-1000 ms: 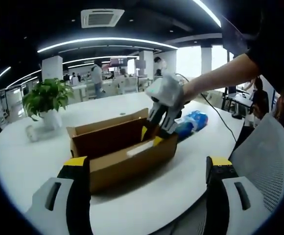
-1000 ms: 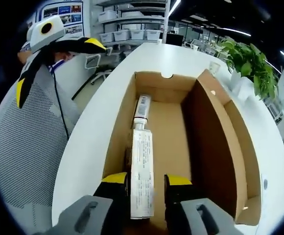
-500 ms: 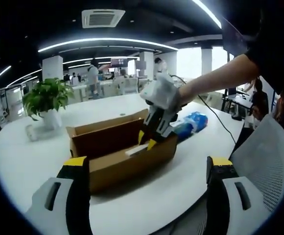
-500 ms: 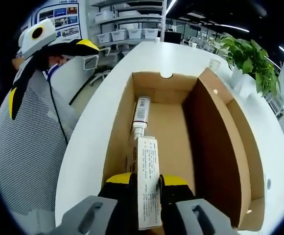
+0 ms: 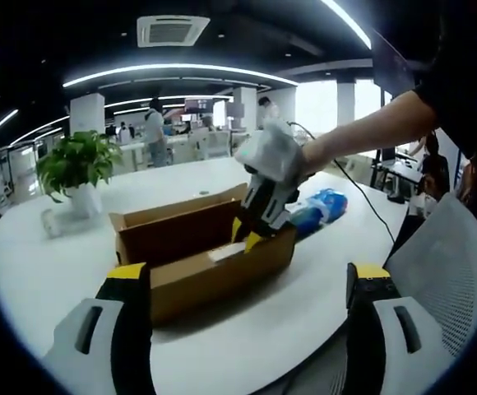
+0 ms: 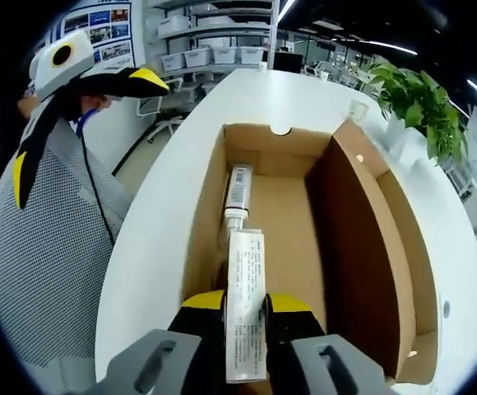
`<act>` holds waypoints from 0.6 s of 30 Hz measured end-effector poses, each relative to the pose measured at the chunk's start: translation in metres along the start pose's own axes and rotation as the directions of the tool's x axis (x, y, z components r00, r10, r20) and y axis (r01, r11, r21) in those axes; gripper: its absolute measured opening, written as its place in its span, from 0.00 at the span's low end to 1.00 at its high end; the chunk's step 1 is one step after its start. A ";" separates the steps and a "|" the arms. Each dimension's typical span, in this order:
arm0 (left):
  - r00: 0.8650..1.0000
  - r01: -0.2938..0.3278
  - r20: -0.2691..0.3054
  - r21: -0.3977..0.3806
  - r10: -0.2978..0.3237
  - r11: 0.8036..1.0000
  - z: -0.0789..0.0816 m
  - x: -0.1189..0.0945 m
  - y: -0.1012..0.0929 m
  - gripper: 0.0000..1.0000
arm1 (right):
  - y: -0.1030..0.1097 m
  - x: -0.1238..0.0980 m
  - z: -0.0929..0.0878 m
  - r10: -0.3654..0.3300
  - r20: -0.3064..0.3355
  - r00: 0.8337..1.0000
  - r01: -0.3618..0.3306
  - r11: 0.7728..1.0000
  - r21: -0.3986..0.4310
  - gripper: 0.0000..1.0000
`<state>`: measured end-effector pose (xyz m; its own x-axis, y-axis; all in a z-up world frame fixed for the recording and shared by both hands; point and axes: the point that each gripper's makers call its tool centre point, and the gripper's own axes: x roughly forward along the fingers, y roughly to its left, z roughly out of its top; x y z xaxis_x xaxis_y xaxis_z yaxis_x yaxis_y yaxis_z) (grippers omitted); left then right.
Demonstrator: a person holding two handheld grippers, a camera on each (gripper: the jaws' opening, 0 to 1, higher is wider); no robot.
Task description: Operate the shoe box by opening the lid, removing the specified soft item, and placing it in the target area until the item is outside and the box remains undamaged.
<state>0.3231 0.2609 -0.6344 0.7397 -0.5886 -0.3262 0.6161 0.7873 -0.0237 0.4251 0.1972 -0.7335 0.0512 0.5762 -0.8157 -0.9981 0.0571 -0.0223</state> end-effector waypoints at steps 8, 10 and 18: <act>1.000 0.010 0.002 -0.004 -0.010 1.000 0.000 0.000 -0.001 0.98 | -0.006 -0.014 0.011 -0.033 0.020 0.999 0.033 0.999 -0.036 0.13; 1.000 0.013 0.002 -0.003 -0.013 1.000 0.000 0.000 -0.002 0.98 | -0.008 -0.020 0.013 -0.046 0.026 0.999 0.047 0.998 -0.048 0.13; 1.000 0.024 -0.002 -0.002 -0.024 1.000 -0.001 0.001 -0.004 0.98 | -0.016 -0.043 0.025 -0.086 0.051 0.995 0.090 0.993 -0.076 0.13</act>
<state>0.3210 0.2573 -0.6357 0.7240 -0.6071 -0.3275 0.6333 0.7732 -0.0330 0.4393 0.1922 -0.6838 0.1390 0.6101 -0.7800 -0.9891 0.0465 -0.1399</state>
